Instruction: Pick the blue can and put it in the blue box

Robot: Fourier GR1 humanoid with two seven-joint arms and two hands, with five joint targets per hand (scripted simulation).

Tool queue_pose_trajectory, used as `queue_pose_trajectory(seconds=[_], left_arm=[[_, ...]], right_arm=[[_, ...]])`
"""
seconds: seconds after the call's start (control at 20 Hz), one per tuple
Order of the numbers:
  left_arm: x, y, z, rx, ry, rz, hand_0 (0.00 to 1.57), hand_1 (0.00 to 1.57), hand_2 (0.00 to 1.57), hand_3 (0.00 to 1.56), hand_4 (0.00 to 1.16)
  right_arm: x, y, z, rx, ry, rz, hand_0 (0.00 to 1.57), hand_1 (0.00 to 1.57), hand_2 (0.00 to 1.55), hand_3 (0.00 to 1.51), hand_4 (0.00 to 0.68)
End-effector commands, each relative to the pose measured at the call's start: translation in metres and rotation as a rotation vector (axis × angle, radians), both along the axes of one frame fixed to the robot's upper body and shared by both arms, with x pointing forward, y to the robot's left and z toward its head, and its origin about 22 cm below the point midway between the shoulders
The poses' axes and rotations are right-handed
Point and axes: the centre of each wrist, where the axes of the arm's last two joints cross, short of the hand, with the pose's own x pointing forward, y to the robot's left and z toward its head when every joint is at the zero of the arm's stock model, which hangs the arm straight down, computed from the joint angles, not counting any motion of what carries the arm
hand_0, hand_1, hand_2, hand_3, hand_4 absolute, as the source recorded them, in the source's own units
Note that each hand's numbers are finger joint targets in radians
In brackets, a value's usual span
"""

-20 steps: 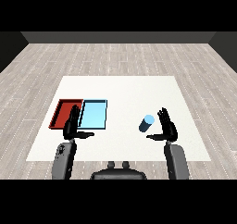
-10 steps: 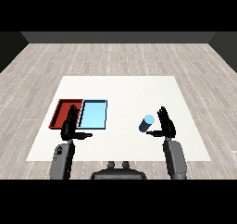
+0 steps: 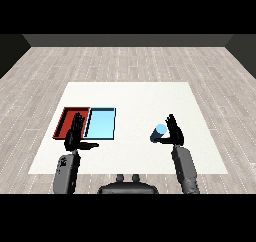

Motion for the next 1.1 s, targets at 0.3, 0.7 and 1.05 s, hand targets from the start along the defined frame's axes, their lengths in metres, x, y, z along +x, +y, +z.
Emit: queue_pose_trajectory(seconds=[0.3, 0.7, 1.05], left_arm=[[-0.016, -0.014, -0.004, 0.010, -0.005, -0.003, 0.00, 0.00, 0.00, 0.00, 0.00], [-0.017, -0.005, 0.001, -0.010, 0.011, 0.003, 0.00, 0.00, 0.00, 0.00, 0.00], [0.002, -0.005, -0.001, -0.019, 0.009, 0.003, 0.00, 0.00, 0.00, 0.00, 0.00]], right_arm=[[0.015, 0.018, -0.022, 0.076, 0.056, 0.005, 0.00, 0.00, 0.00, 0.00, 0.000], [0.019, 0.042, -0.022, 0.042, 0.062, 0.010, 0.00, 0.00, 0.00, 0.00, 0.000], [0.033, 0.041, -0.004, 0.004, 0.043, -0.156, 1.53, 1.53, 1.50, 1.44, 0.631]])
